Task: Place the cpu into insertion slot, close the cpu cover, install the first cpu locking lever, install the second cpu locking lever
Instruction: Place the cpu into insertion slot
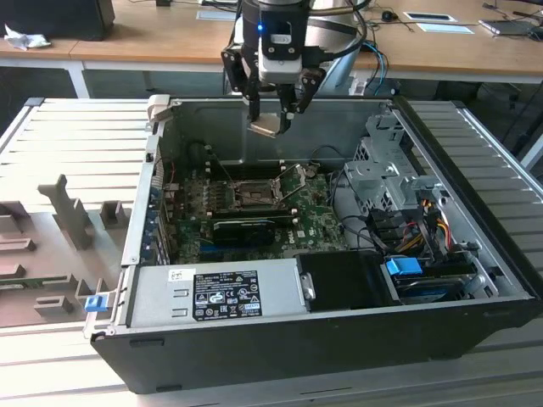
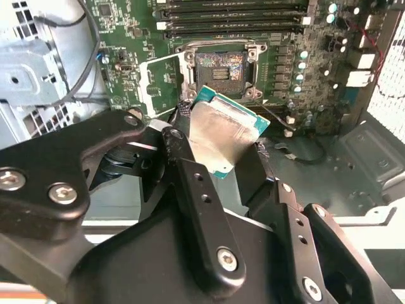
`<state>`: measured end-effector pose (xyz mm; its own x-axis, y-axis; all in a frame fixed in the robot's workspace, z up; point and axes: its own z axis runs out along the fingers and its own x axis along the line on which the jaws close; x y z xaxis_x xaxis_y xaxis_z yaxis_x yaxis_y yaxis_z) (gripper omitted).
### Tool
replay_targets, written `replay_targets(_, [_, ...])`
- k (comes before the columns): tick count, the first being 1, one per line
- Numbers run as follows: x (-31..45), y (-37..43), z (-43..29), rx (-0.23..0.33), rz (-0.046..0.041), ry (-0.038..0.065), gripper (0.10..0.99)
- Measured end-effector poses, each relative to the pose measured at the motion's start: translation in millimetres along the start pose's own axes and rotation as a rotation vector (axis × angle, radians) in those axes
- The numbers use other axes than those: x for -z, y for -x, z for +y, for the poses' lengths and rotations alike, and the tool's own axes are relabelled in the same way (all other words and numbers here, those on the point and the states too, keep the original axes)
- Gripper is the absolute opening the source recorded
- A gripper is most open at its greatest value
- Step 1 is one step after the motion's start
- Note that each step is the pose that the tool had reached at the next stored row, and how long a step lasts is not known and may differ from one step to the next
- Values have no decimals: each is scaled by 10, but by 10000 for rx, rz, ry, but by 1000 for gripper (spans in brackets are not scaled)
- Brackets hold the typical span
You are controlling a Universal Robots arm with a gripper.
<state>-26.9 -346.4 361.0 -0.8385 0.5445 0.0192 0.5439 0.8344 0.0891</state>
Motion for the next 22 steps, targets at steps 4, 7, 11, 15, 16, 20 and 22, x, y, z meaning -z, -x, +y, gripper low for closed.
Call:
replay_targets(4, [-21,-5,-5,-476,-42,10,525])
replay_targets(7, [-31,-5,-7,-477,-43,7,525])
replay_targets(11, [-46,-4,-9,-537,-50,7,525])
replay_targets(15, [-50,-4,-9,-997,-91,17,525])
replay_targets(16, [-52,-4,-9,-1149,-105,20,525])
replay_targets(20, [-57,-4,-9,-1669,-151,29,525])
replay_targets(22, [-59,-4,-10,-1889,-171,33,525])
